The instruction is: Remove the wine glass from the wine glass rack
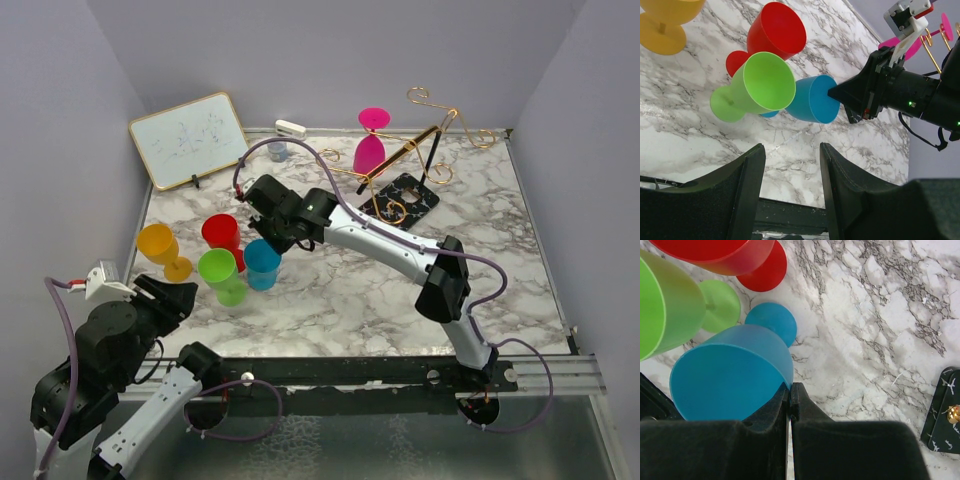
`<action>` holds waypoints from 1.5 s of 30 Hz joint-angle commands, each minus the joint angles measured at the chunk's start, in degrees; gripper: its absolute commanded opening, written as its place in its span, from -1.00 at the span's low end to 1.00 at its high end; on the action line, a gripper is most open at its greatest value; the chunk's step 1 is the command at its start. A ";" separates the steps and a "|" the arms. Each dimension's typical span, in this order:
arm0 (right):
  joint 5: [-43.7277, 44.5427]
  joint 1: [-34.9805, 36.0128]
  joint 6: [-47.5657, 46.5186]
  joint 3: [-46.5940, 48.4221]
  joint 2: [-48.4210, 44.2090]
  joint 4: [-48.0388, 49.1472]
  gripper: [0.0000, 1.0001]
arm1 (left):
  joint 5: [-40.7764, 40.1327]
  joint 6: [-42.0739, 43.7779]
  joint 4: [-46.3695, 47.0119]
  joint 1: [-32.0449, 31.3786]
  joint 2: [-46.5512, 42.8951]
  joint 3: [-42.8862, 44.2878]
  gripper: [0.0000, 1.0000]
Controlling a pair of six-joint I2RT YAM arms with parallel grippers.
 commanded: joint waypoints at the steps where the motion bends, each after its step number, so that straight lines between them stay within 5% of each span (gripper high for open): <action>1: 0.52 0.54 -0.53 1.78 1.37 -0.18 -0.97 | 0.79 -0.02 0.42 0.22 -1.02 -0.24 0.00; 6: -0.25 0.64 -0.85 1.65 1.48 0.50 -0.95 | 0.79 -0.26 0.29 0.22 -1.24 -0.44 0.00; 11: -1.12 0.95 -1.77 1.60 1.06 1.16 -0.53 | 0.87 -0.57 0.18 0.15 -1.37 -0.75 0.00; 16: -1.10 1.08 -2.18 1.09 -1.61 2.80 -0.44 | 0.92 -0.78 0.39 0.17 -1.53 -1.01 0.00; 24: 2.18 1.07 -3.44 -0.01 -9.76 5.37 -0.37 | 1.21 -1.25 0.51 0.21 -1.88 -1.95 0.00; 31: 10.64 -0.05 -4.11 1.04 -16.04 9.81 0.00 | 1.48 -1.56 0.95 0.21 -1.67 -2.08 -0.01; 34: 5.72 -6.45 -1.58 5.29 -15.80 9.06 0.00 | 1.73 -1.65 1.12 0.21 -1.64 -2.20 -0.01; 38: -14.55 -22.89 6.00 9.68 -15.06 9.21 -0.04 | 1.73 -1.53 1.21 0.21 -1.55 -2.04 -0.01; 41: -30.01 -37.63 14.62 7.95 -15.10 13.56 -0.13 | 1.64 -1.52 1.12 0.22 -1.42 -1.79 -0.01; 45: -37.81 -48.54 19.66 4.16 -14.36 18.60 -0.15 | 1.41 -1.47 1.11 0.15 -1.05 -1.18 -0.01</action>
